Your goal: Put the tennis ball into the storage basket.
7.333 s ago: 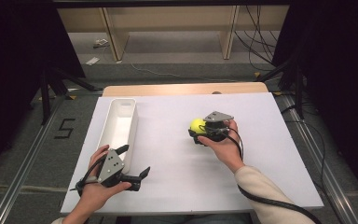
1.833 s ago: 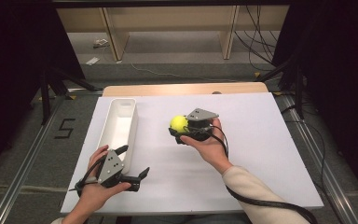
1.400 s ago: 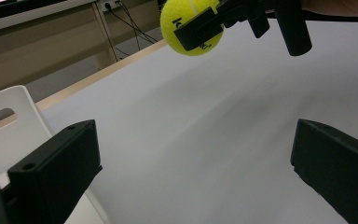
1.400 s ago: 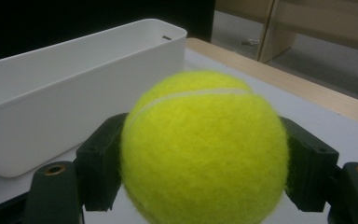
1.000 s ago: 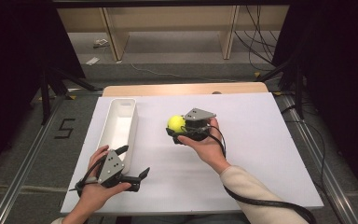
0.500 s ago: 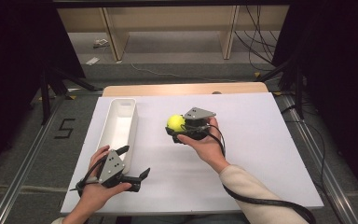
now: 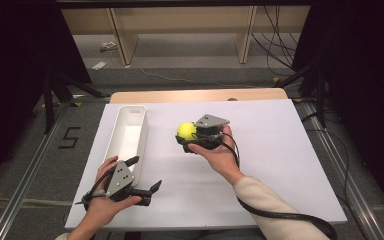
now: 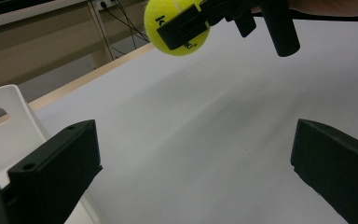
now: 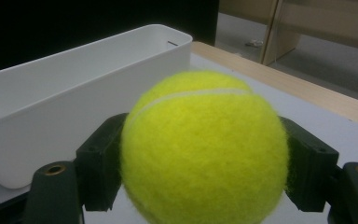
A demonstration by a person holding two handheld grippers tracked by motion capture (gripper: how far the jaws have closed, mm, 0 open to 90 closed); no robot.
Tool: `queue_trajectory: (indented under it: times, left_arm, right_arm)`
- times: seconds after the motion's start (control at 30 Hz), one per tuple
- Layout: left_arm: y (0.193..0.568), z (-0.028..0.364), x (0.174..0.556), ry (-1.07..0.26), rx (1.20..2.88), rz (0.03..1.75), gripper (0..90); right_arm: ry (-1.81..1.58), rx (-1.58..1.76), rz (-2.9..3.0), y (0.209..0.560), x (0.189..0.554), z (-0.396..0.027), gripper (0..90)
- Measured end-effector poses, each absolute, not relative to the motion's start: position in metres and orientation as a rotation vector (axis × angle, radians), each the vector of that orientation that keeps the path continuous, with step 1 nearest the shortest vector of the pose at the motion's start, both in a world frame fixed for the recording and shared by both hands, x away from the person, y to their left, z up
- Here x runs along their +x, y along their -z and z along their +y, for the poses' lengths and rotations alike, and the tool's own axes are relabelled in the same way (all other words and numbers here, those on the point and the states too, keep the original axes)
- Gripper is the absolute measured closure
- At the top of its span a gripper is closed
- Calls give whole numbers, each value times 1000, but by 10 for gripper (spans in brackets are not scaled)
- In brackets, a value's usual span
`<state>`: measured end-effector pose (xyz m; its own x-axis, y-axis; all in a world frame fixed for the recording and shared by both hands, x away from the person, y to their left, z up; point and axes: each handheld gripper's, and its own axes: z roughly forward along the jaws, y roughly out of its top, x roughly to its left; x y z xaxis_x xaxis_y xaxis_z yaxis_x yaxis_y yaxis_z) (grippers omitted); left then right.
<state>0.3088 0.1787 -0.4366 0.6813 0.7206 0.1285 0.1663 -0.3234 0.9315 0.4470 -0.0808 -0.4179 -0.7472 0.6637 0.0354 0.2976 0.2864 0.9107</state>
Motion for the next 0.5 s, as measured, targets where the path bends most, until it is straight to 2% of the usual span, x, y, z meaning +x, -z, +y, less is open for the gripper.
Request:
queue_trajectory:
  times: [0.5]
  left_arm:
    - [436, 176, 308, -663, 1851, 685, 8]
  right_arm:
    - [-1454, 855, 2195, 414, 446, -78, 267]
